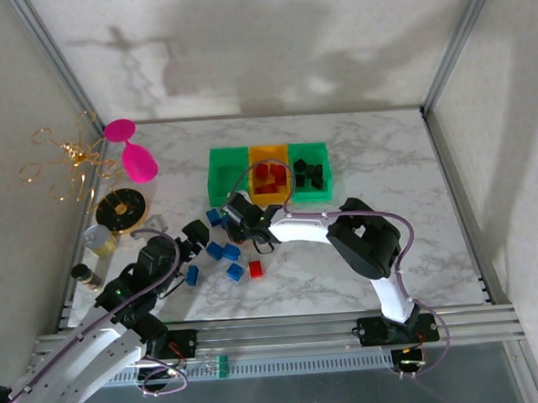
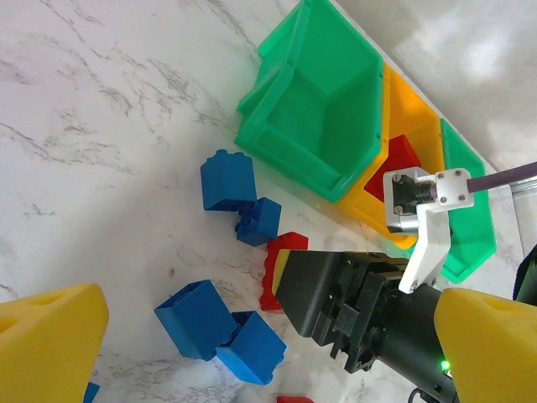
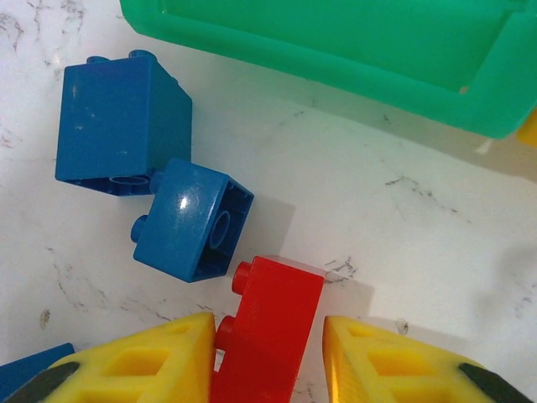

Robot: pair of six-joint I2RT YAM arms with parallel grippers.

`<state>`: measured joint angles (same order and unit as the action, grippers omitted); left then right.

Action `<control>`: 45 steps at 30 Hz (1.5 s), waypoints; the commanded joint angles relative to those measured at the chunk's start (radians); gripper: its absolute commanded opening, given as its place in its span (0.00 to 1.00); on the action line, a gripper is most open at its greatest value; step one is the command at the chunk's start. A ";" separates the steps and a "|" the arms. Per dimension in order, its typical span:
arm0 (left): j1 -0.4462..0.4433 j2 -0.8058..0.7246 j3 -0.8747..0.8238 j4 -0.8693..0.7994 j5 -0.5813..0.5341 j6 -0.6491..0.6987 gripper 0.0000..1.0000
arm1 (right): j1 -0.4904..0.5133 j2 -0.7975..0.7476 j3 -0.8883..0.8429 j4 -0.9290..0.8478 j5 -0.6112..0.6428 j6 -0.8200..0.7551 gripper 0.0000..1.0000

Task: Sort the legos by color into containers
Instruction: Pick up the lego from the center of the table, then place the lego in the container.

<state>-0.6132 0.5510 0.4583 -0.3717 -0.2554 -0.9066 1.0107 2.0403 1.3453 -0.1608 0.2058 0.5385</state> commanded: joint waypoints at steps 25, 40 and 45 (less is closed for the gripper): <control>0.009 0.032 0.030 0.054 0.017 0.028 1.00 | -0.068 -0.213 -0.068 -0.007 -0.031 -0.013 0.21; 0.009 0.180 0.072 0.187 0.048 0.060 1.00 | -0.311 -0.094 0.137 -0.018 -0.042 -0.150 0.21; 0.010 0.241 0.102 0.220 0.065 0.072 1.00 | -0.345 0.019 0.266 -0.048 -0.064 -0.185 0.34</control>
<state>-0.6132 0.7734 0.5159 -0.1978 -0.2104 -0.8570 0.6731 2.0087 1.5509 -0.1738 0.1585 0.3950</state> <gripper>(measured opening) 0.996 0.314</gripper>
